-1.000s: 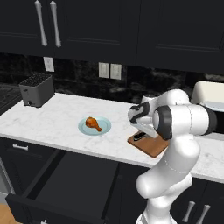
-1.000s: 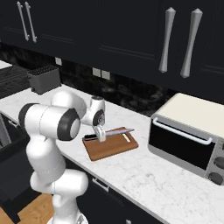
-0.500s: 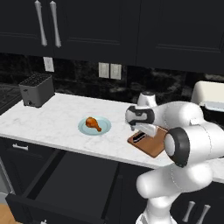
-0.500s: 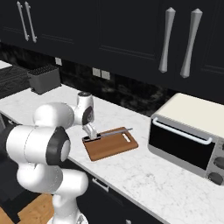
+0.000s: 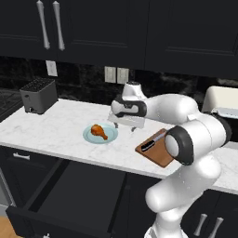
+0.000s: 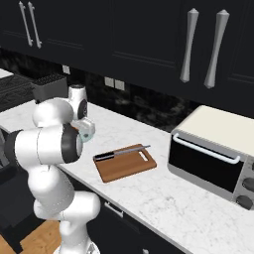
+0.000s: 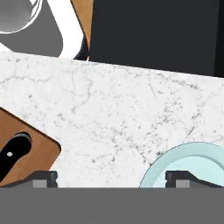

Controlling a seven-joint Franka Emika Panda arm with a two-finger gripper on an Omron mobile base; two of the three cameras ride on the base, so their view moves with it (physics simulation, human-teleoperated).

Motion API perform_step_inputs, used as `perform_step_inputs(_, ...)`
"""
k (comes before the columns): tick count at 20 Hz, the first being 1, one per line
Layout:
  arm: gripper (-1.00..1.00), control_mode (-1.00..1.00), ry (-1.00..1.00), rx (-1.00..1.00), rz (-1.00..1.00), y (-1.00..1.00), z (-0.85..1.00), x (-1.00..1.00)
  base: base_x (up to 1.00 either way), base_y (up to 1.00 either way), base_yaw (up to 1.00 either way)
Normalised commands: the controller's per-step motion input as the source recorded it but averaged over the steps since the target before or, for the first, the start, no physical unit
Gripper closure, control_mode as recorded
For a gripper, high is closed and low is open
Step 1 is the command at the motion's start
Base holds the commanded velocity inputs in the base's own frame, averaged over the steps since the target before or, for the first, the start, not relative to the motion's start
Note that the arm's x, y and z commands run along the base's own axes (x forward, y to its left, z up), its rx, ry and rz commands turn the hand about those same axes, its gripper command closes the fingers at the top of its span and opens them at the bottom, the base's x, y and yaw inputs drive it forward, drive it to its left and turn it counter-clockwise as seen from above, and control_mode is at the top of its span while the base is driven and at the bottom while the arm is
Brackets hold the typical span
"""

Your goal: Pick up the knife from the drawer and place it on the cutting board. Then place the meat from the plate to the cutting board.

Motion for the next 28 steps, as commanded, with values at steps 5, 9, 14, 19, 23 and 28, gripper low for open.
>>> perform_step_inputs(5, -1.00, -1.00, 0.04, -0.15, 0.51, 0.84, -0.41, 0.33, 0.00, 0.00, 0.00)
perform_step_inputs(9, -1.00, -1.00, 0.01, -0.13, 0.35, 0.46, -0.70, 0.39, 0.00, 0.00, 0.00)
perform_step_inputs(14, -1.00, -1.00, -0.01, -0.04, 0.19, 0.02, -0.65, 0.65, 0.00, 0.00, 0.00)
perform_step_inputs(19, -1.00, -1.00, -0.01, 0.00, 0.11, 0.01, -0.52, 0.54, 0.00, 0.00, 0.00)
perform_step_inputs(23, -1.00, -1.00, 0.00, 0.00, 0.05, 0.06, -0.39, 0.35, 0.00, 0.00, 0.00)
perform_step_inputs(28, 1.00, -1.00, -0.02, 0.00, 0.00, 0.02, -0.13, 0.12, 0.00, 0.00, 0.00)
